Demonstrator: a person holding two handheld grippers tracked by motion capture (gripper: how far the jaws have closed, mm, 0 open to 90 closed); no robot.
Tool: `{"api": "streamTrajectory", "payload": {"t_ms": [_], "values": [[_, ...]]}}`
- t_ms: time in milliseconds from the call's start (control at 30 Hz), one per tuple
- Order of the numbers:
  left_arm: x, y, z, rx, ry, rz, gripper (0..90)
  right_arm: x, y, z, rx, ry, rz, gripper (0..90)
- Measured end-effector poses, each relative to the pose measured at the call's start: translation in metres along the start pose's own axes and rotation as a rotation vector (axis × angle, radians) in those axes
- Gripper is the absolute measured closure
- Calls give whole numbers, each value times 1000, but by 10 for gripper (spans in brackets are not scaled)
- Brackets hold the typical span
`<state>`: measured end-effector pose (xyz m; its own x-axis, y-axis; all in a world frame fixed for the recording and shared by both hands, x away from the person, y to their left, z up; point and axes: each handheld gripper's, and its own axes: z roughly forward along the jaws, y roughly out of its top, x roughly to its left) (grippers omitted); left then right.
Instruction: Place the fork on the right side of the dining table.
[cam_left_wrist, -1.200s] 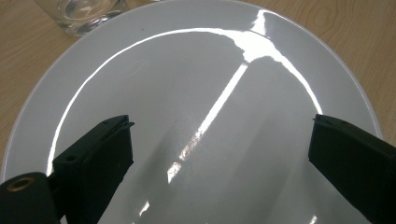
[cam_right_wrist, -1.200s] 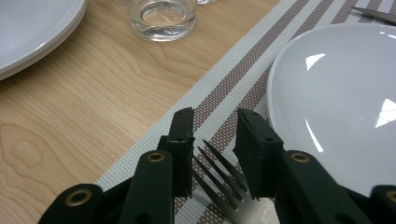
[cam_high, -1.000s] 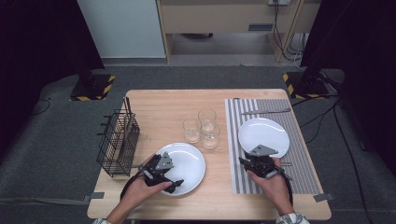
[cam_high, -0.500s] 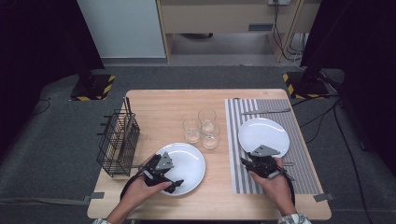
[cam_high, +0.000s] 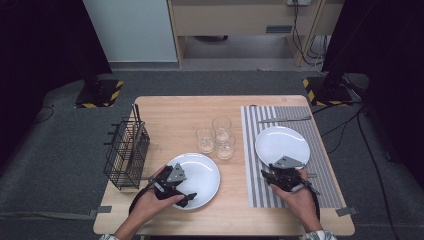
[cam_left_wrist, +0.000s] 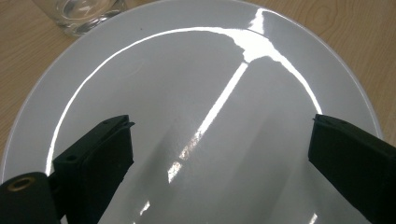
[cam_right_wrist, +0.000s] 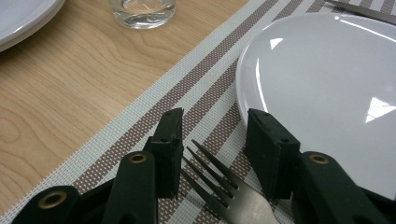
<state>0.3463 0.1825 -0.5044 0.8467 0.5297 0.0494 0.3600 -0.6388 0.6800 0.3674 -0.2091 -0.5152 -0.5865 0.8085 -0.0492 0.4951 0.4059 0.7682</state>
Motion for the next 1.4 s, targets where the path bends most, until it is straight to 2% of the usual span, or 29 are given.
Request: {"api": "streamTrajectory", "payload": {"t_ms": [233,367,567,733,800,833,933,1000,1033,1067,1100,1300,1400], "values": [[0,0,0,1,2,1,55,-3,-1,-2,4,-2,8,559],[0,0,0,2,2,1,55,-4,-1,-3,-4,-3,13,523],[-1,0,1,3,5,6,55,-9,11,-14,-41,31,48,383],[1,0,1,7,10,6,55,-14,21,-18,-49,9,56,299],[1,0,1,8,12,8,55,-18,33,-22,-56,-13,54,254],[1,0,1,8,12,8,55,-18,33,-22,-56,-13,54,254],[1,0,2,11,17,13,55,-23,52,-22,-74,-11,78,228],[1,0,2,12,19,14,55,-24,59,-22,-79,-10,77,224],[0,0,2,11,20,15,55,-25,68,-20,-80,-4,74,218],[0,0,2,11,20,15,54,-25,68,-20,-80,-4,74,218],[0,0,2,9,25,19,55,-27,78,-17,-69,6,70,216],[0,0,2,7,27,19,52,-30,95,-6,-45,16,78,203],[0,0,3,5,25,19,50,-28,108,5,-48,25,92,181]]}}
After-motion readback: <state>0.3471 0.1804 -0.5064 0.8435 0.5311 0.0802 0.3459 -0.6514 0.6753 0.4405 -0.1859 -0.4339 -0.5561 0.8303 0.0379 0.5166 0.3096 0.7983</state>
